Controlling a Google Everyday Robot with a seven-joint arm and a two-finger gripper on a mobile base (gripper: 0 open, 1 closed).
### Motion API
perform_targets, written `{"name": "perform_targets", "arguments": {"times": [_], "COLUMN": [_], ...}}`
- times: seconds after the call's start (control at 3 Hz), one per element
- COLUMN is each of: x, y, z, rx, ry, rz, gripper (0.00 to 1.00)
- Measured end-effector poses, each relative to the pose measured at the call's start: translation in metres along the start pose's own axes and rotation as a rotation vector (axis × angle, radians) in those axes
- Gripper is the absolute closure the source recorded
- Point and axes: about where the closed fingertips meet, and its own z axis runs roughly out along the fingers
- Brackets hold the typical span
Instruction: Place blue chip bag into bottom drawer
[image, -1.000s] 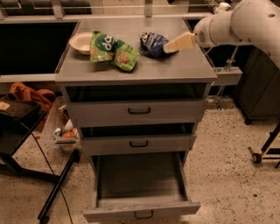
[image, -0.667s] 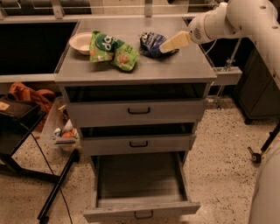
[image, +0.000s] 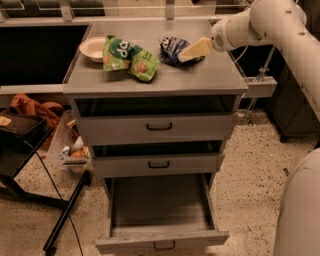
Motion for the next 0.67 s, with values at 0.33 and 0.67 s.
{"name": "perform_targets", "arguments": {"times": [0.33,0.67], "x": [0.004,0.007], "y": [-0.001,0.001], "z": [0.02,0.046], "rx": [0.006,-0.002], "ry": [0.004,0.006], "rz": [0.006,0.013], "gripper": [0.0,0.0]}}
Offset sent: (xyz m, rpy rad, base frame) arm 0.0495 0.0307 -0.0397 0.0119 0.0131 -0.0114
